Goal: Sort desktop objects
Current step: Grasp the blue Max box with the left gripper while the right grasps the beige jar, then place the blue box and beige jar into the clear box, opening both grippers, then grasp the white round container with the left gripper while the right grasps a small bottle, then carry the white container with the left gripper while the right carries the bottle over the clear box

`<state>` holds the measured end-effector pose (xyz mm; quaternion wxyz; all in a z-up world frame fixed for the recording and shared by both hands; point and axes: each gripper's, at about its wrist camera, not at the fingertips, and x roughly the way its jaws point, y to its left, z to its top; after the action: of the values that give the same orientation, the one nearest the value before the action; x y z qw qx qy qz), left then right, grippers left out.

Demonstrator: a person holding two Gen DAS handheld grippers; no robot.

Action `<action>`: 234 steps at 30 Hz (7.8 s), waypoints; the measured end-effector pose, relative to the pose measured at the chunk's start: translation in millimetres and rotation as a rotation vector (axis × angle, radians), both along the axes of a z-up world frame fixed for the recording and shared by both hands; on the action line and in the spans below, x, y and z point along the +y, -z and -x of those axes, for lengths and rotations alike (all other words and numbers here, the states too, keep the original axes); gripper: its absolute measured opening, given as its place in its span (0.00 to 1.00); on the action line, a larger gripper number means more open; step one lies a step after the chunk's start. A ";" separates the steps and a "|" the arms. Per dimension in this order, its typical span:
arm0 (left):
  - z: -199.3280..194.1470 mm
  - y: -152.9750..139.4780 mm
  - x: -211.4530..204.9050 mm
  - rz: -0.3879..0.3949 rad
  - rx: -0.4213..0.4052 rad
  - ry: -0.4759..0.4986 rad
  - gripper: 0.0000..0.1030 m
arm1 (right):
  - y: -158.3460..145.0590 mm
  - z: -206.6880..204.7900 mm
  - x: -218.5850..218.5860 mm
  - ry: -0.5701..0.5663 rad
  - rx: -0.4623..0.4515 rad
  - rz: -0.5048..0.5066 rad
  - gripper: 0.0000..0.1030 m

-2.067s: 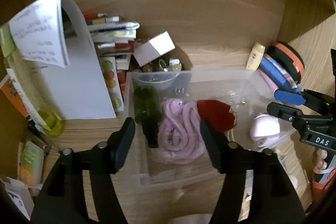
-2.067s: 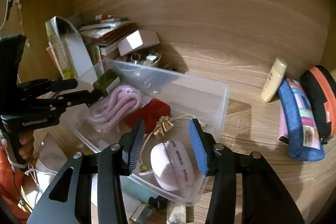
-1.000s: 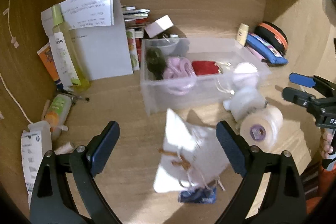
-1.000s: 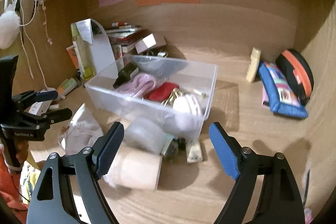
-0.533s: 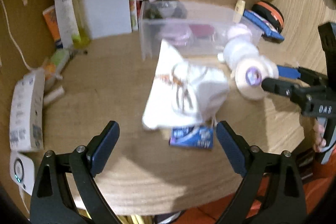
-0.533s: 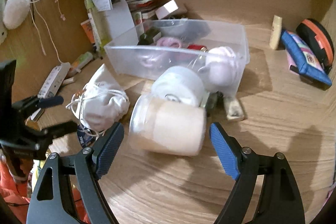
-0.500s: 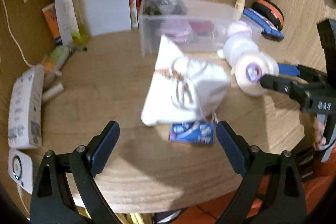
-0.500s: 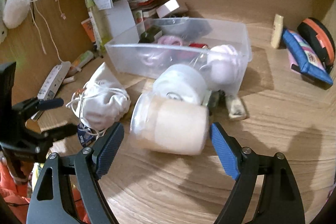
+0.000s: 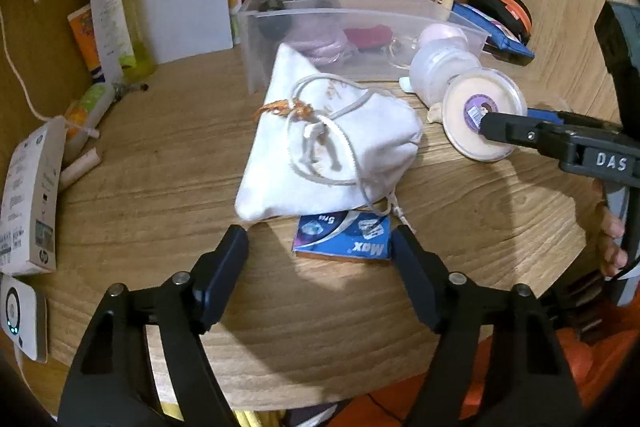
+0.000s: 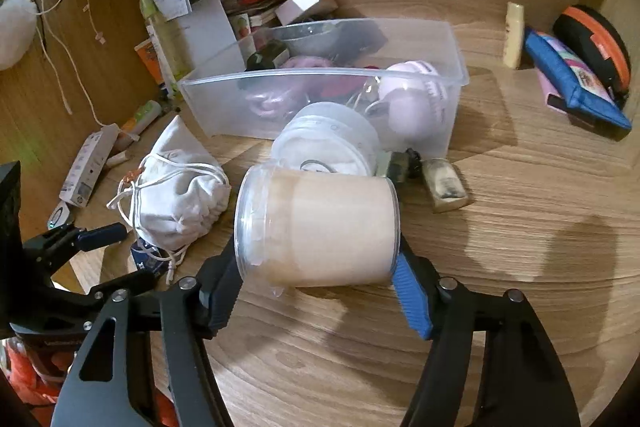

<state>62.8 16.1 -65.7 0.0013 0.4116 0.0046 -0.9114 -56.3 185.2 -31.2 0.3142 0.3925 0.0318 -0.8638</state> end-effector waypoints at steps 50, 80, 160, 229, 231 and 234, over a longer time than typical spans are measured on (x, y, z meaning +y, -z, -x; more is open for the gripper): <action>76.5 -107.5 -32.6 -0.011 0.298 0.006 0.46 | -101.8 60.9 12.2 0.019 0.177 0.139 0.61; 153.7 -66.6 -35.1 -0.042 0.164 0.081 0.46 | -56.6 130.7 -61.2 0.000 0.059 -0.001 0.61; 147.3 -25.0 66.9 -0.215 -0.096 0.046 0.76 | 11.4 79.8 21.6 -0.091 0.005 -0.250 0.39; 180.1 -79.2 -58.7 -0.176 0.116 -0.076 0.63 | -60.4 123.4 -11.8 -0.032 0.110 -0.109 0.21; 185.4 -74.2 -55.9 -0.180 0.108 -0.063 0.63 | -59.0 125.5 -16.4 -0.040 0.113 -0.127 0.21; 190.7 -67.0 -53.2 -0.179 0.093 -0.053 0.63 | -56.0 129.8 -23.5 -0.053 0.110 -0.149 0.21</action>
<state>-127.9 -37.1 1.3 -0.0115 0.3672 0.0972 -0.9250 -186.1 161.8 24.7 0.3047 0.3659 0.1234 -0.8706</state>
